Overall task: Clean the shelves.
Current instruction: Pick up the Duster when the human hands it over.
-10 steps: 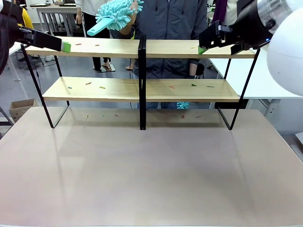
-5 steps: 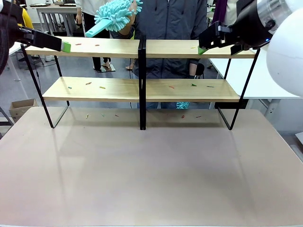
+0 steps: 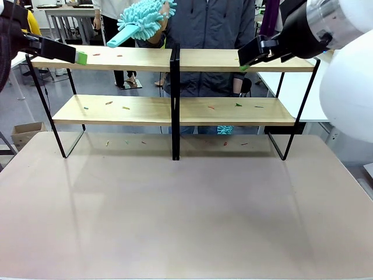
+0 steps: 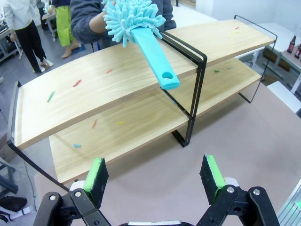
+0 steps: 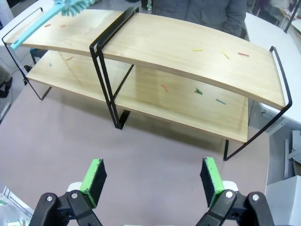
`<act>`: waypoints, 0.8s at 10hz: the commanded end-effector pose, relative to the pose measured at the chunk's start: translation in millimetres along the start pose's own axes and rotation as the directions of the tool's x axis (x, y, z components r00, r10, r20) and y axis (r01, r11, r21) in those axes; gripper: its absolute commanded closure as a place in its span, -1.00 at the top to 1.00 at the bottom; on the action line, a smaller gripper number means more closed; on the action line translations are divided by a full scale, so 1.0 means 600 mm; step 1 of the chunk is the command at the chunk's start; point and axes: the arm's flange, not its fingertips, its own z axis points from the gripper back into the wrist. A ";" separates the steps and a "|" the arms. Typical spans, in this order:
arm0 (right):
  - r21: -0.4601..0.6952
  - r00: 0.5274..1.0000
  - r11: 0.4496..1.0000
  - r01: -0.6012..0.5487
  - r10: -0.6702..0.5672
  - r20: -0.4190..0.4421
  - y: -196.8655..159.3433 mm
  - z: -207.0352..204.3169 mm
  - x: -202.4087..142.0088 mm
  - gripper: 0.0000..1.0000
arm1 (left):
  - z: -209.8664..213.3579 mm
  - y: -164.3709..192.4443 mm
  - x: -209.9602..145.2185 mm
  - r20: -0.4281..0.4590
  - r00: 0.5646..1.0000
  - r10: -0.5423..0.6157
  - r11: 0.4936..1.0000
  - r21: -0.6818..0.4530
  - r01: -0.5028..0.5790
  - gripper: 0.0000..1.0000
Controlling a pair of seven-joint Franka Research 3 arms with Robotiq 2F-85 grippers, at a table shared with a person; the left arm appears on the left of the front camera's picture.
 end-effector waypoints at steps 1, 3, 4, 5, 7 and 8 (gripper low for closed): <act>-0.005 0.999 1.000 -0.020 0.020 0.024 -0.004 -0.005 -0.007 1.00 | -0.001 0.000 0.001 0.009 1.000 0.002 1.000 0.003 -0.002 1.00; -0.004 1.000 1.000 -0.008 0.008 0.023 -0.002 -0.007 -0.008 1.00 | -0.001 0.000 0.001 0.009 1.000 0.002 1.000 0.003 -0.002 1.00; 0.000 1.000 1.000 -0.002 0.002 0.003 -0.001 -0.001 -0.002 1.00 | -0.001 0.000 0.001 0.009 1.000 0.002 1.000 0.003 -0.002 1.00; 0.000 1.000 1.000 -0.002 0.002 0.003 -0.001 -0.001 -0.002 1.00 | -0.001 0.000 0.001 0.009 1.000 0.002 1.000 0.003 -0.002 1.00; 0.000 1.000 1.000 -0.002 0.002 0.003 -0.001 -0.001 -0.002 1.00 | 0.024 -0.007 0.019 0.034 0.999 0.031 0.998 -0.059 -0.029 1.00; 0.000 1.000 1.000 -0.002 0.002 0.003 -0.001 -0.001 -0.002 1.00 | 0.012 0.003 0.050 0.018 0.988 0.153 0.985 -0.080 -0.151 1.00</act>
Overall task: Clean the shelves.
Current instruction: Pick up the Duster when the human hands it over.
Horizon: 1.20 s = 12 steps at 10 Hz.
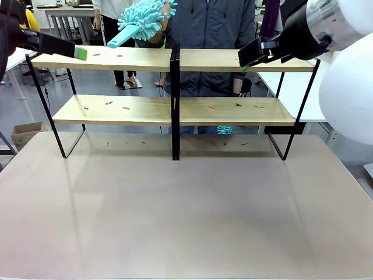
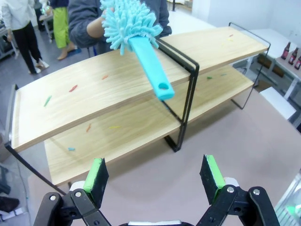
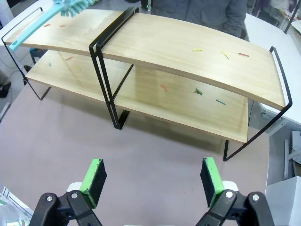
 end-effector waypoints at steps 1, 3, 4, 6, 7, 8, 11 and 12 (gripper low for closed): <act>0.000 1.000 1.000 -0.001 0.001 0.002 0.000 0.000 0.001 1.00 | -0.034 0.028 0.064 -0.107 0.969 0.223 0.961 -0.143 -0.237 1.00; 0.000 1.000 1.000 -0.001 0.001 0.002 0.000 0.000 0.001 1.00 | -0.116 0.096 0.116 -0.408 0.816 0.409 0.859 -0.129 -0.496 1.00; 0.000 1.000 1.000 -0.001 0.001 0.002 0.000 0.000 0.001 1.00 | -0.147 0.121 0.125 -0.634 0.647 0.424 0.818 -0.038 -0.573 1.00; 0.000 1.000 1.000 -0.001 0.001 0.002 0.000 0.000 0.001 1.00 | -0.069 0.052 0.066 -0.220 0.928 0.300 0.926 -0.166 -0.339 1.00; 0.000 1.000 1.000 -0.001 0.001 0.002 0.000 0.000 0.001 1.00 | -0.133 0.098 0.087 -0.367 0.856 0.364 0.885 -0.150 -0.441 1.00; 0.000 1.000 1.000 -0.001 0.001 0.002 0.000 0.000 0.001 1.00 | -0.181 0.130 0.118 -0.478 0.785 0.394 0.796 -0.250 -0.552 1.00; 0.000 1.000 1.000 -0.001 0.001 0.002 0.000 0.000 0.001 1.00 | -0.299 0.218 0.169 -0.685 0.564 0.460 0.416 -0.395 -0.819 1.00; 0.000 1.000 1.000 -0.001 0.001 0.002 0.000 0.000 0.001 1.00 | -0.314 0.226 0.167 -0.689 0.556 0.465 0.396 -0.399 -0.827 1.00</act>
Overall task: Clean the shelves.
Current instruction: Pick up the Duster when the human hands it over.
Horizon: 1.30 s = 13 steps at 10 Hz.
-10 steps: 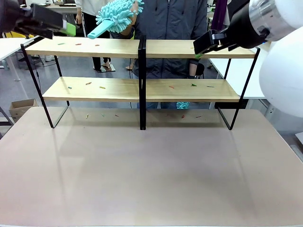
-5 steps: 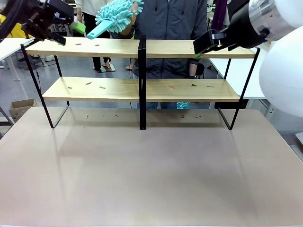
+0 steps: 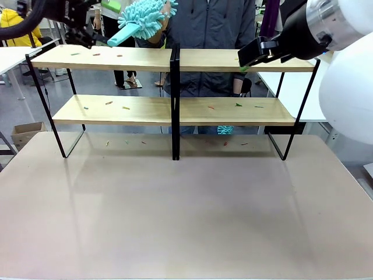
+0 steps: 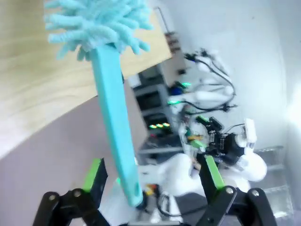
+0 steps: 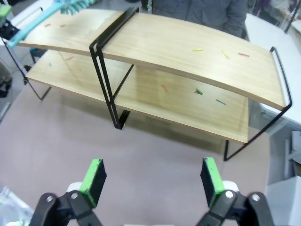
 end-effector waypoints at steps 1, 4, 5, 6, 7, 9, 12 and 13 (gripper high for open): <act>-0.001 1.000 1.000 -0.001 0.001 0.002 0.000 0.000 0.000 1.00 | 0.006 0.014 0.049 -0.082 0.991 0.108 0.994 -0.004 -0.109 1.00; -0.001 1.000 1.000 -0.001 0.001 0.002 0.000 0.000 0.000 1.00 | -0.010 0.035 0.058 -0.112 0.991 0.073 0.997 -0.010 -0.075 1.00; -0.001 1.000 1.000 -0.001 0.001 0.002 0.000 0.000 0.000 1.00 | -0.013 0.039 0.061 -0.112 0.992 0.063 0.997 -0.030 -0.066 1.00; -0.001 1.000 1.000 -0.001 0.001 0.002 0.000 0.000 0.000 1.00 | -0.016 0.044 0.063 -0.113 0.992 0.062 0.997 -0.039 -0.067 1.00; -0.001 1.000 1.000 -0.001 0.001 0.002 0.000 0.000 0.000 1.00 | -0.020 0.048 0.063 -0.097 0.993 0.063 0.998 -0.009 -0.064 -0.20; -0.001 1.000 1.000 -0.001 0.001 0.002 0.000 0.000 0.000 1.00 | -0.024 0.047 0.058 -0.005 0.998 0.067 0.998 0.020 -0.067 -1.00; -0.001 1.000 1.000 -0.001 0.001 0.002 0.000 0.000 0.000 1.00 | -0.029 0.043 0.050 0.046 0.998 0.043 0.999 0.027 -0.045 -0.76; -0.001 1.000 1.000 -0.001 0.001 0.002 0.000 0.000 0.000 1.00 | -0.029 0.045 0.050 0.038 0.998 0.046 0.999 0.023 -0.047 -0.96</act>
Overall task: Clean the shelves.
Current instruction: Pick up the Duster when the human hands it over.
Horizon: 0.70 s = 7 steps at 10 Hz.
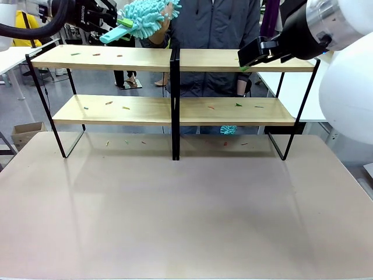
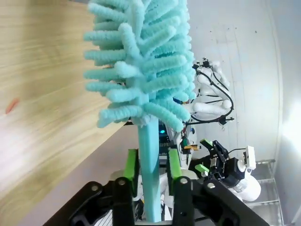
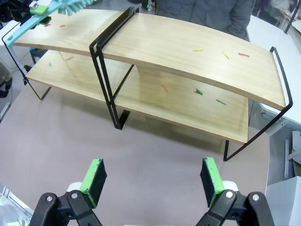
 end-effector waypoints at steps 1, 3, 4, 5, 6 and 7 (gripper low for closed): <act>-0.001 1.000 1.000 -0.001 0.001 0.002 0.000 0.000 0.000 1.00 | -0.003 0.003 -0.019 -0.005 1.000 -0.017 1.000 -0.013 0.017 -1.00; -0.001 1.000 1.000 -0.001 0.001 0.002 0.000 0.000 0.000 1.00 | 0.002 0.001 -0.025 -0.045 0.999 -0.019 0.999 -0.029 0.018 -1.00; -0.001 1.000 1.000 -0.001 0.001 0.002 0.000 0.000 0.000 1.00 | 0.009 -0.002 -0.032 -0.045 0.999 -0.028 0.999 -0.032 0.026 -1.00; -0.001 1.000 1.000 -0.001 0.001 0.002 0.000 0.000 0.000 1.00 | 0.032 -0.010 -0.046 -0.039 0.998 -0.049 0.997 -0.054 0.047 -1.00; -0.001 1.000 1.000 -0.001 0.001 0.002 0.000 0.000 0.000 1.00 | 0.088 -0.018 -0.077 0.009 0.997 -0.074 0.994 -0.082 0.074 -1.00; -0.001 1.000 1.000 -0.001 0.001 0.002 0.000 0.000 0.000 1.00 | 0.162 -0.021 -0.114 0.084 0.993 -0.077 0.992 -0.092 0.085 -1.00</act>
